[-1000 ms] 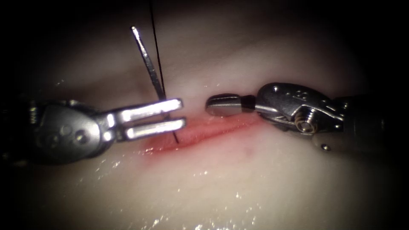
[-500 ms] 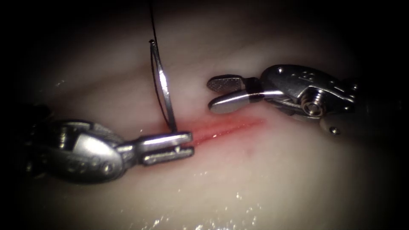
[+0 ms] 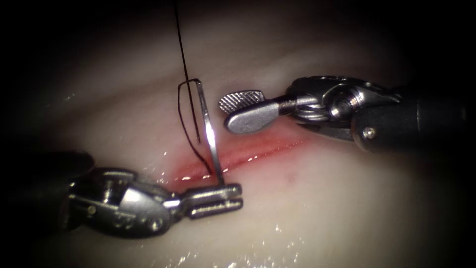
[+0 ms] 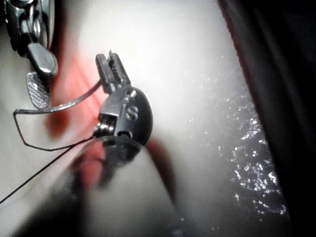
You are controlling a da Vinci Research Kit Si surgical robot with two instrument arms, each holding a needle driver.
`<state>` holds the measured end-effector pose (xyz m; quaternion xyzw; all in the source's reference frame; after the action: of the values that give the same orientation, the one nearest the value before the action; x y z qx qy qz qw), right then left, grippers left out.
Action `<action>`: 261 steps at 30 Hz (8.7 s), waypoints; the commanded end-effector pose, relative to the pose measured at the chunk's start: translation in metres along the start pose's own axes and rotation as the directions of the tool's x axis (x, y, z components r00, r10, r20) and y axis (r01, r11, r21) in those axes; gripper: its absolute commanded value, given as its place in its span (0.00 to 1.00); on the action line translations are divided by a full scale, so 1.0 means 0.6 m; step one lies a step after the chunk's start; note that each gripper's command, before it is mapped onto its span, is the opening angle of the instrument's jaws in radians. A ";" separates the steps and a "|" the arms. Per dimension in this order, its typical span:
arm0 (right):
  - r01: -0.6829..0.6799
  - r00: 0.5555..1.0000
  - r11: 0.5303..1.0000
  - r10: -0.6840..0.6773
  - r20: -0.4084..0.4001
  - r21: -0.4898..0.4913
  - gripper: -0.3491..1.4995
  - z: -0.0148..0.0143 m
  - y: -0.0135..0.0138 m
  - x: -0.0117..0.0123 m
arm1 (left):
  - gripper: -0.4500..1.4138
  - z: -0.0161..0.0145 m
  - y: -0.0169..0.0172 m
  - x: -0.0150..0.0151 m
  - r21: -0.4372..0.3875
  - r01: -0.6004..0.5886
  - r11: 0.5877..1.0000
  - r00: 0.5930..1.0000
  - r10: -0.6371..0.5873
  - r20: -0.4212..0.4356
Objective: Wound Closure
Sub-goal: Hand the needle over to the right grasper, then open the wound with the left grasper, then throw the needle into the tissue below the wound with the right tool.
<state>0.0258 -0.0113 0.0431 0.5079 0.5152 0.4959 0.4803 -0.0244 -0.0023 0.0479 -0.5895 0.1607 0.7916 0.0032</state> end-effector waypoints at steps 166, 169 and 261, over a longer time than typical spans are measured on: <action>0.824 0.536 0.534 -0.843 -0.044 -0.191 0.00 0.0062 0.0043 0.0030 | 0.30 -0.0025 0.0047 -0.0217 -0.085 0.676 0.732 0.383 -0.250 0.889; 0.844 0.502 0.499 -0.864 -0.042 -0.196 0.00 0.0064 0.0041 0.0030 | 0.31 -0.0023 0.0050 -0.0218 -0.086 0.676 0.732 0.378 -0.244 0.893; 0.841 0.534 0.541 -0.820 0.205 -0.027 0.00 0.0112 0.0104 -0.0065 | 0.20 -0.0056 0.0029 -0.0095 -0.009 0.679 0.734 0.360 -0.322 0.875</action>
<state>0.0320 -0.0150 0.0487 0.2134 0.6185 0.1960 0.7304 -0.0195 -0.0035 0.0520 -0.1514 -0.2043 0.9433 0.2132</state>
